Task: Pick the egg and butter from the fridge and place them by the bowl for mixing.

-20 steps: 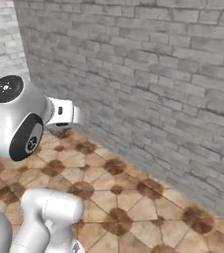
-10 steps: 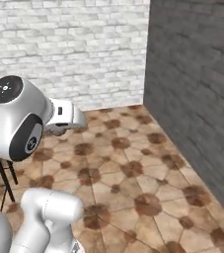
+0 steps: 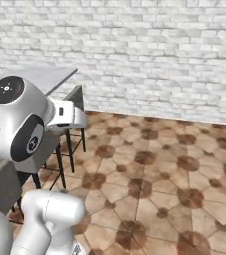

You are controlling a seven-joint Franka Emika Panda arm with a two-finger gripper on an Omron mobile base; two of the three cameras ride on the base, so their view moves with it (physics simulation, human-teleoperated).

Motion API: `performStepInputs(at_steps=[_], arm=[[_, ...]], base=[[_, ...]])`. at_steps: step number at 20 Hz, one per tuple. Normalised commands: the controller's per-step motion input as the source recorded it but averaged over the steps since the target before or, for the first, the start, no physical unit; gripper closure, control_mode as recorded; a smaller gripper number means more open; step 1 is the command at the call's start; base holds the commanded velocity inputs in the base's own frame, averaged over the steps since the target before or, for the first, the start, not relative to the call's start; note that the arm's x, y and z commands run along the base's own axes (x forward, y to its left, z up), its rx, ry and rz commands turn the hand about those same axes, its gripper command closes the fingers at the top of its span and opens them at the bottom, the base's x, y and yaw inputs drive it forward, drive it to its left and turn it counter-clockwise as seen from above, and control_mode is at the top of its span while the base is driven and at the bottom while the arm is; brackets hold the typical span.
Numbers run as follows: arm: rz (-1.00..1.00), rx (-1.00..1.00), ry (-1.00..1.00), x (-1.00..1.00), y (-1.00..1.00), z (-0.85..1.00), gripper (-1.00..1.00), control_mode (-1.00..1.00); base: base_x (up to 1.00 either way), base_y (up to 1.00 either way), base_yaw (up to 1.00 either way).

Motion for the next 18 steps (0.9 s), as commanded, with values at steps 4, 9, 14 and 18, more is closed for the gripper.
performStepInputs(at_steps=[4, 9, 14, 18], arm=[[0.00, 0.00, 0.00, 0.00, 0.00, 0.00, 1.00, 1.00], [0.00, 0.00, 0.00, 0.00, 0.00, 0.00, 1.00, 1.00], [0.00, 0.00, 0.00, 0.00, 0.00, 0.00, 1.00, 1.00], [0.00, 0.00, 0.00, 0.00, 0.00, 0.00, 1.00, 1.00]], base=[[0.04, -0.28, 0.79], [0.00, -0.06, 0.90], [0.00, 0.00, 0.95], [0.00, 0.00, 0.94]])
